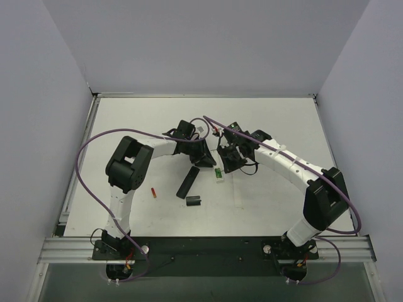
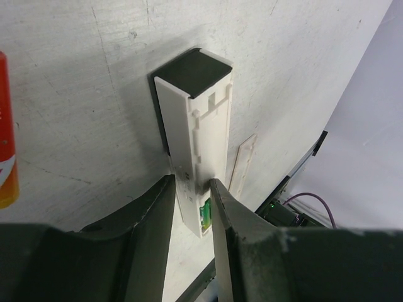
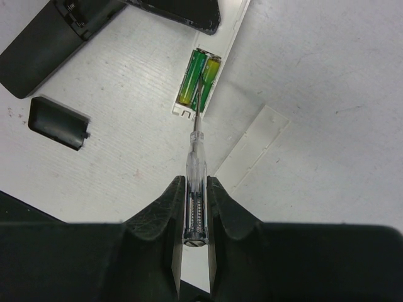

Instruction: Unload the batteries from the remote control

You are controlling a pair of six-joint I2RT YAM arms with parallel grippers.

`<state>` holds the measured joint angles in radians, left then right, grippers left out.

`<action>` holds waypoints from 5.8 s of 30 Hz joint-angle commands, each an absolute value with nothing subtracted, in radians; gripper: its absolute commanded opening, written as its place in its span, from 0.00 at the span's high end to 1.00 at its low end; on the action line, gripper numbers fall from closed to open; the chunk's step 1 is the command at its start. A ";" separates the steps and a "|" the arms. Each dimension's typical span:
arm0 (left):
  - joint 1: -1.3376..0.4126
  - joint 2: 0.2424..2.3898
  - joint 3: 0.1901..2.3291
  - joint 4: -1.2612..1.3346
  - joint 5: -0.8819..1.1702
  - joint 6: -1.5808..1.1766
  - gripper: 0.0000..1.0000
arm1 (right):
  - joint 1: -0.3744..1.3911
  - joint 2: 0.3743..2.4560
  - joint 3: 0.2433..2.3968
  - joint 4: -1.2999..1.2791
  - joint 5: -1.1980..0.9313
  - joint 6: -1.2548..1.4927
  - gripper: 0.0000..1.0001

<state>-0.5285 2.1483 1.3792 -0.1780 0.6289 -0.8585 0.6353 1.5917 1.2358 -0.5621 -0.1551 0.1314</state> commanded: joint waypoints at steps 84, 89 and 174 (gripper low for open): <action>-0.564 2.045 1.358 -0.262 0.598 -0.742 0.65 | 0.486 1.399 1.104 -0.583 -0.403 0.178 1.00; -0.586 2.048 1.355 -0.264 0.603 -0.739 0.65 | 0.485 1.394 1.121 -0.604 -0.388 0.169 1.00; -0.563 2.122 1.282 -0.031 0.646 -0.884 0.66 | 0.646 1.543 1.134 -0.640 -0.169 0.183 1.00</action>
<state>-0.5556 2.1319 1.3277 -0.0139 0.6971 -0.9016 0.6369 1.5242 1.1267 -0.5858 -0.1848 0.1833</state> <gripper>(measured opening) 0.340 0.116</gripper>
